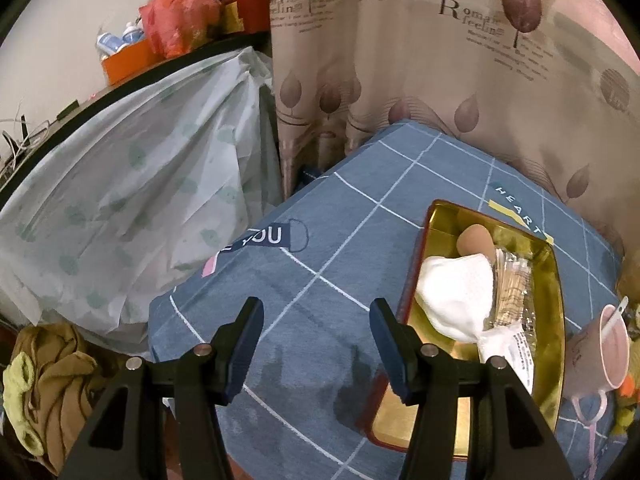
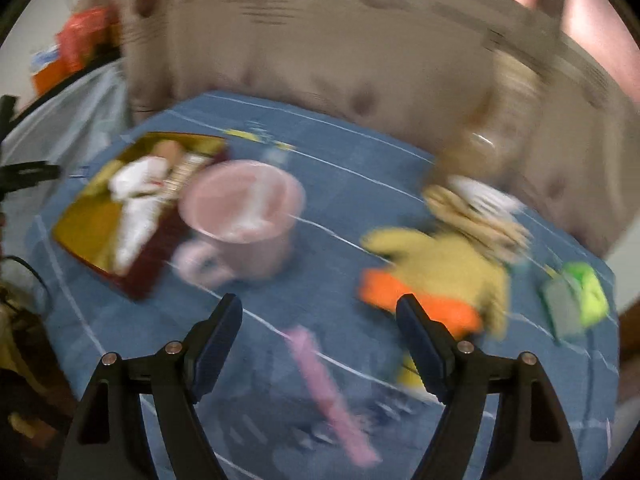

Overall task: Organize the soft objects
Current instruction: 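Move the right gripper to the small yellow plush and grasp it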

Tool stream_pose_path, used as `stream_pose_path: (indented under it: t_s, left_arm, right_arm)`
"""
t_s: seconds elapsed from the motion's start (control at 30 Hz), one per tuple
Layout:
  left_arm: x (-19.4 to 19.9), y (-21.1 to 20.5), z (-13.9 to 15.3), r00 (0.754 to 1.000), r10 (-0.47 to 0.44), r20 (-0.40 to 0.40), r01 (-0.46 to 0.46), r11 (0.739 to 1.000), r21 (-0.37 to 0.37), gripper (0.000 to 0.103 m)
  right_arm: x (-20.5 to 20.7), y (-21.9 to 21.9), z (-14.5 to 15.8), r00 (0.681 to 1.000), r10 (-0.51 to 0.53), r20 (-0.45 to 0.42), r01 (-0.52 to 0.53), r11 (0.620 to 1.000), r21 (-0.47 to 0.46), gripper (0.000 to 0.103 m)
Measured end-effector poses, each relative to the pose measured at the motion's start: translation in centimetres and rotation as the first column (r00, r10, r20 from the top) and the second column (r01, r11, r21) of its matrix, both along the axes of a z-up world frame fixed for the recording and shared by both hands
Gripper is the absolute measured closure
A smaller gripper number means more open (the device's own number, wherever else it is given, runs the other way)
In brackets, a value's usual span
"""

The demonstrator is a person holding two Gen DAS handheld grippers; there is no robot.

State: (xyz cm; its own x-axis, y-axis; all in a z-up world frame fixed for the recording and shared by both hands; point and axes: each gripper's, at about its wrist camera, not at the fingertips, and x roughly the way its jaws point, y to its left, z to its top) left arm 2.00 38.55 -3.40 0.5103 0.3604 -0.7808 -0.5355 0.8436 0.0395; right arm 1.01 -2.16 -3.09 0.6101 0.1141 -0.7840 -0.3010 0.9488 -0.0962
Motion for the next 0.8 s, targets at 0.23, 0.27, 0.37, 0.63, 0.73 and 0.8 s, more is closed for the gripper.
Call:
stream_pose_path:
  t_s: [0.23, 0.27, 0.37, 0.63, 0.73, 0.8]
  left_arm:
    - [0.4, -1.6, 0.1, 0.999, -0.038, -0.004, 0.039, 0.999, 0.027, 0.046]
    - [0.4, -1.9, 0.0, 0.999, -0.047, -0.007, 0.047, 0.998, 0.028, 0.046]
    - [0.5, -2.6, 0.1, 0.998, -0.063, -0.008, 0.063, 0.997, 0.034, 0.046]
    - [0.7, -4.8, 0.1, 0.993, -0.113, -0.025, 0.114, 0.992, 0.046, 0.046]
    - [0.9, -5.9, 0.0, 0.989, -0.141, -0.037, 0.142, 0.989, 0.037, 0.046]
    - [1.2, -7.1, 0.0, 0.985, -0.167, -0.042, 0.169, 0.985, 0.03, 0.046]
  right_arm:
    - [-0.4, -8.2, -2.7, 0.984, -0.17, -0.058, 0.17, 0.985, 0.003, 0.026]
    - [-0.3, -8.6, -3.0, 0.982, -0.177, -0.066, 0.178, 0.984, 0.01, 0.026]
    - [0.2, -9.2, -3.8, 0.98, -0.181, -0.083, 0.184, 0.982, 0.031, 0.026]
    - [2.5, -8.9, -6.0, 0.978, -0.165, -0.125, 0.174, 0.983, 0.065, 0.026]
    - [3.3, -8.8, -6.8, 0.977, -0.166, -0.135, 0.177, 0.982, 0.068, 0.032]
    - [3.7, -8.9, -7.3, 0.975, -0.169, -0.141, 0.179, 0.982, 0.063, 0.036]
